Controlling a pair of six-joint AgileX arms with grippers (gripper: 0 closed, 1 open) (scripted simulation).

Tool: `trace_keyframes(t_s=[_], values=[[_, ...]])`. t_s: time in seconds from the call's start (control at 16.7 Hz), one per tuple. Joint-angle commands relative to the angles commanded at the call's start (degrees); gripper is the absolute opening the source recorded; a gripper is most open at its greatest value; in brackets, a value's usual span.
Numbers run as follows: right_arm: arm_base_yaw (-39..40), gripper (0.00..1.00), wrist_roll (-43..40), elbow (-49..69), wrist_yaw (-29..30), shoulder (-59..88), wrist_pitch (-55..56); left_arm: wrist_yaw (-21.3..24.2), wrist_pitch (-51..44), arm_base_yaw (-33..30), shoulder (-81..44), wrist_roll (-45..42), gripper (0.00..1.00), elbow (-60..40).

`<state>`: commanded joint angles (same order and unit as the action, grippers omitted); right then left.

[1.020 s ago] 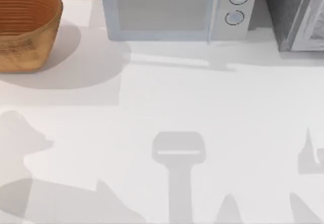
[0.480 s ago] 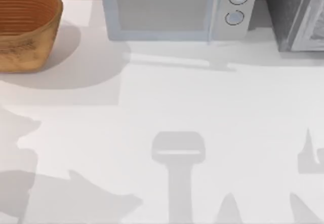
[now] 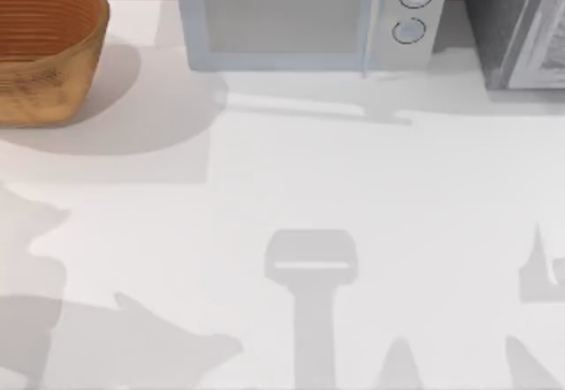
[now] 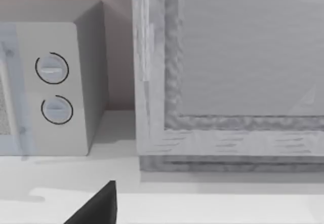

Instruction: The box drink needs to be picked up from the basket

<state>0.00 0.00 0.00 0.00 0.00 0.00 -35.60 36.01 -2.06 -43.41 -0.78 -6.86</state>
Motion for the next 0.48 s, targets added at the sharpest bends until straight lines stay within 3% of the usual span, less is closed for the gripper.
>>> trace_keyframes(t_s=[0.48], values=[[0.0, 1.0, 0.0, 0.0, 0.0, 0.0, 0.0, 3.81, 20.19, 3.98, -18.53, -0.06, 0.0, 0.64]])
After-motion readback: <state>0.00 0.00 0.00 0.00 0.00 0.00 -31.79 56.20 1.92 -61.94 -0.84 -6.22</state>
